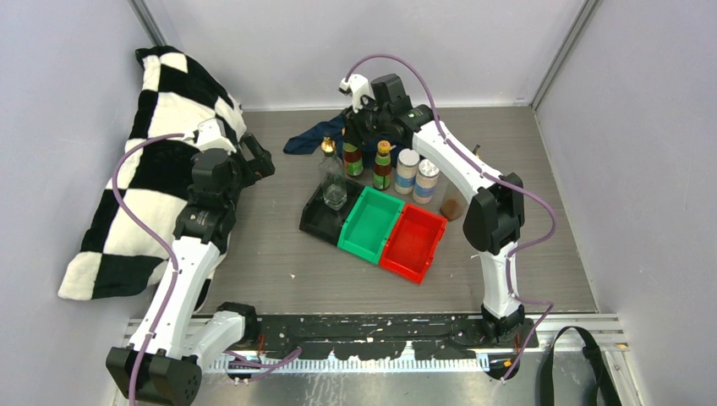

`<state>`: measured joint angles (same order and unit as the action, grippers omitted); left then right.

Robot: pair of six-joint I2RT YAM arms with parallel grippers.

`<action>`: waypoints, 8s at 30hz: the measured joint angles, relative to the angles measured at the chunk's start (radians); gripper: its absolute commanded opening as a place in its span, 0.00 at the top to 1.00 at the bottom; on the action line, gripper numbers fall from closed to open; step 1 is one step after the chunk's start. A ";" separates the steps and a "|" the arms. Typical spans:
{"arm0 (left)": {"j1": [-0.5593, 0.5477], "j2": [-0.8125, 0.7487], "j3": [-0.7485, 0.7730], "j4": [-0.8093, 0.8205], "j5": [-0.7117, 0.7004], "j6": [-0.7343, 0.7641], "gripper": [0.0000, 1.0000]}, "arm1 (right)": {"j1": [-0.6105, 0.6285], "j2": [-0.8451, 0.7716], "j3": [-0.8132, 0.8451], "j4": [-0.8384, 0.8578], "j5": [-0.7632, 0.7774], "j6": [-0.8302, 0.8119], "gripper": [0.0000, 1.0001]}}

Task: Organize the condiment bottles
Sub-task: Place the bottle in the storage box.

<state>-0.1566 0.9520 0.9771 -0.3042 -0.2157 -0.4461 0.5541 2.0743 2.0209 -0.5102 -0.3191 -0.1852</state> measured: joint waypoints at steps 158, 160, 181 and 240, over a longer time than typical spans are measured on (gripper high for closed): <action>0.000 0.060 -0.018 0.017 0.033 -0.017 0.02 | 0.065 -0.666 -0.906 0.339 0.096 0.166 0.99; 0.000 0.061 -0.018 0.016 0.033 -0.017 0.02 | 0.063 -0.666 -0.907 0.343 0.096 0.167 0.99; 0.000 0.067 -0.018 0.017 0.033 -0.017 0.02 | 0.046 -0.660 -0.956 0.384 0.089 0.171 0.99; 0.000 0.072 -0.018 0.017 0.033 -0.014 0.02 | 0.046 -0.663 -1.046 0.571 0.107 0.161 0.34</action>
<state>-0.1566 1.0245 0.9588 -0.2874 -0.1825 -0.4606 0.5999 1.4109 0.9745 0.0605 -0.2123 -0.0246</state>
